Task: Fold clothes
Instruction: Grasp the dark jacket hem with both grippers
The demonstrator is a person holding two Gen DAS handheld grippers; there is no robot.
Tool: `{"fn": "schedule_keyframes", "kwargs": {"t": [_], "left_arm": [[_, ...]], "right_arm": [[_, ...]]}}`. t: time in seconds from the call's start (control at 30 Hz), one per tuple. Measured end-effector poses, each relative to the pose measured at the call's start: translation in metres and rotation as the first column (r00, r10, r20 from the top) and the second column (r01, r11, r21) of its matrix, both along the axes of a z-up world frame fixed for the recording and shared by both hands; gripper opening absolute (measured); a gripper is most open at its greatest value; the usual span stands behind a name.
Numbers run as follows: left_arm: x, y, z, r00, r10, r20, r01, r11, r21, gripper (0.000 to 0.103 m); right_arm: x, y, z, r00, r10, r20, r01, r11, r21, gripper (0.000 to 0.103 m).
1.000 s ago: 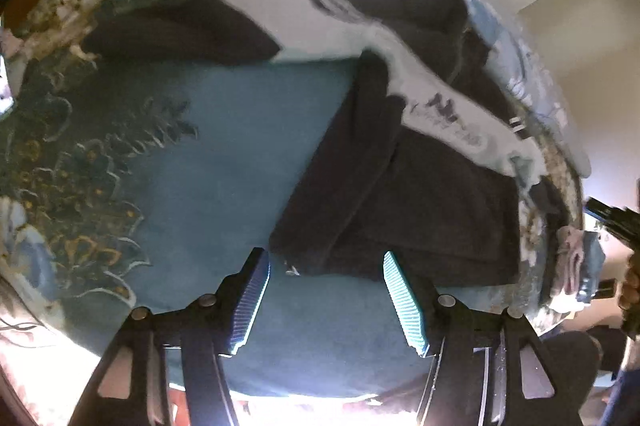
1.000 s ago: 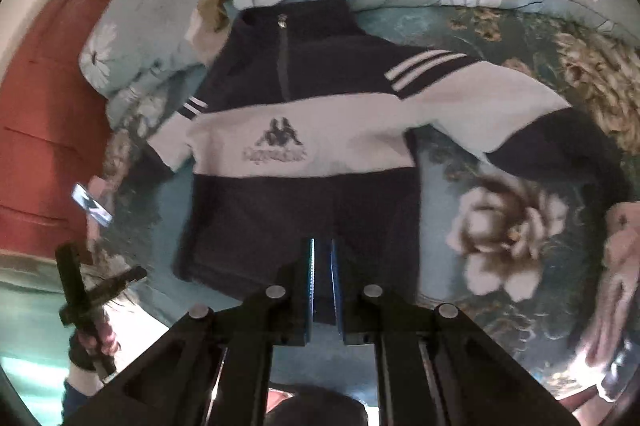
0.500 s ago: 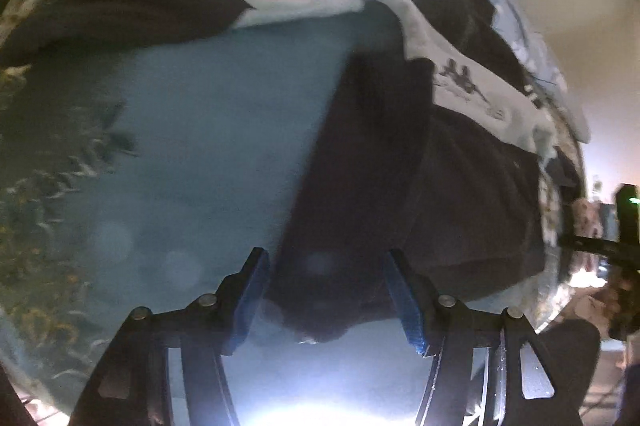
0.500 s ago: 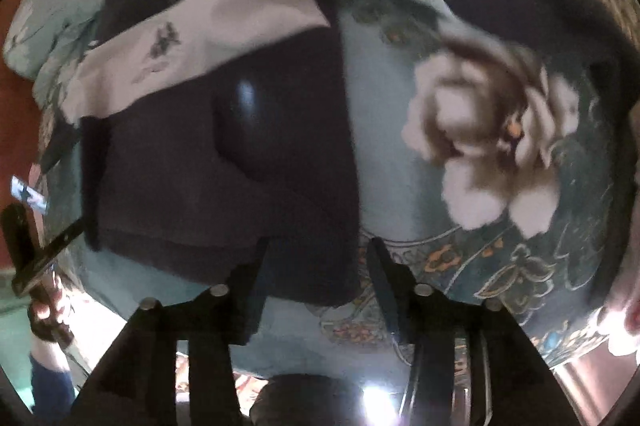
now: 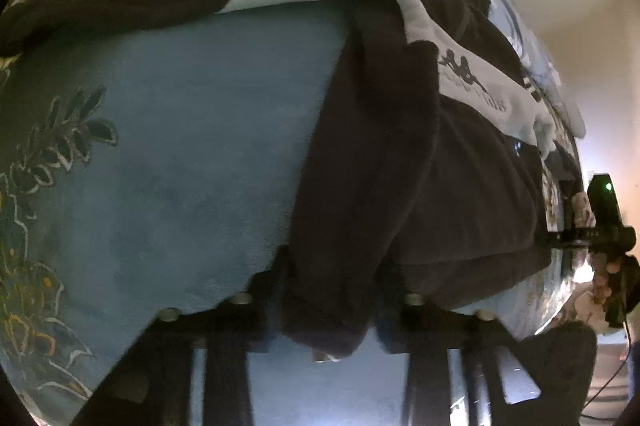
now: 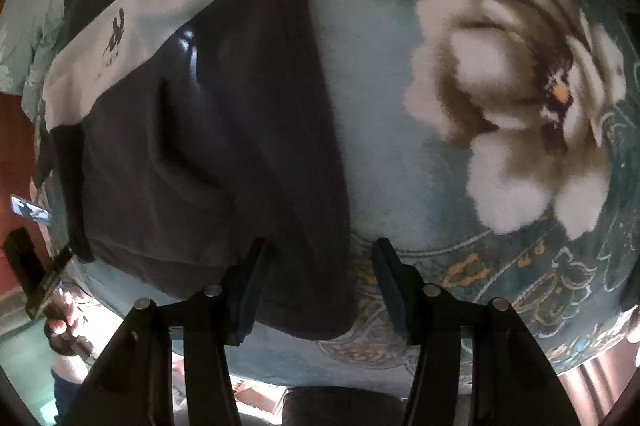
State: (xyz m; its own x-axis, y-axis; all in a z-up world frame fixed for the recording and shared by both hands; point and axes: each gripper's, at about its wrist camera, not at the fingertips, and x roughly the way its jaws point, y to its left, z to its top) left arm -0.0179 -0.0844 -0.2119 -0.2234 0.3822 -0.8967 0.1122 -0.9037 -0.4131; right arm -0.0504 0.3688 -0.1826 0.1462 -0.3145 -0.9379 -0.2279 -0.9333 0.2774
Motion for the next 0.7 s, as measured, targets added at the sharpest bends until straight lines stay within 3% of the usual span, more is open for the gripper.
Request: {"fn": "schedule_keyframes", "kwargs": {"t": [0.03,0.07,0.1,0.2,0.33,0.4,0.47,0.6,0.7], "left_arm": [[0.002,-0.002,0.001,1.0,0.014,-0.001,-0.014,1.0,0.01,0.025],[0.003,-0.004,0.002,1.0,0.03,-0.003,-0.03,0.999,0.021,0.023],[0.004,-0.005,0.005,0.999,0.05,-0.008,-0.05,0.998,0.029,0.021],[0.009,-0.013,0.025,0.991,0.129,-0.039,-0.125,0.987,0.097,0.019],[0.032,-0.024,0.069,0.967,0.229,-0.107,-0.2,0.953,0.229,0.019],[0.044,-0.023,0.074,0.965,0.24,-0.103,-0.21,0.947,0.242,0.019],[0.057,-0.017,0.061,0.969,0.237,-0.073,-0.217,0.952,0.215,0.019],[0.071,-0.011,0.016,0.954,0.293,0.064,-0.3,0.931,0.207,0.019],[0.081,-0.009,0.014,0.948,0.314,0.058,-0.319,0.921,0.225,0.019]], "right_arm": [[0.0,-0.003,0.002,1.0,0.005,-0.008,-0.005,1.0,-0.02,0.036],[0.0,-0.005,0.004,1.0,0.01,-0.016,-0.011,0.999,-0.037,0.013],[0.0,-0.007,0.007,0.999,0.022,-0.024,-0.023,0.999,-0.025,0.01],[-0.002,-0.012,0.029,0.994,0.073,-0.08,-0.073,0.997,0.005,0.008],[0.01,0.001,0.073,0.981,0.059,-0.183,-0.062,0.998,-0.009,0.008],[0.016,0.005,0.074,0.979,0.092,-0.18,-0.088,0.996,0.027,0.008],[0.026,0.009,0.054,0.986,0.13,-0.103,-0.123,0.99,0.073,0.008],[0.031,0.011,0.027,0.991,0.135,-0.024,-0.133,0.989,0.071,0.008],[0.03,0.013,0.024,0.989,0.147,0.001,-0.146,0.984,0.097,0.008]]}}
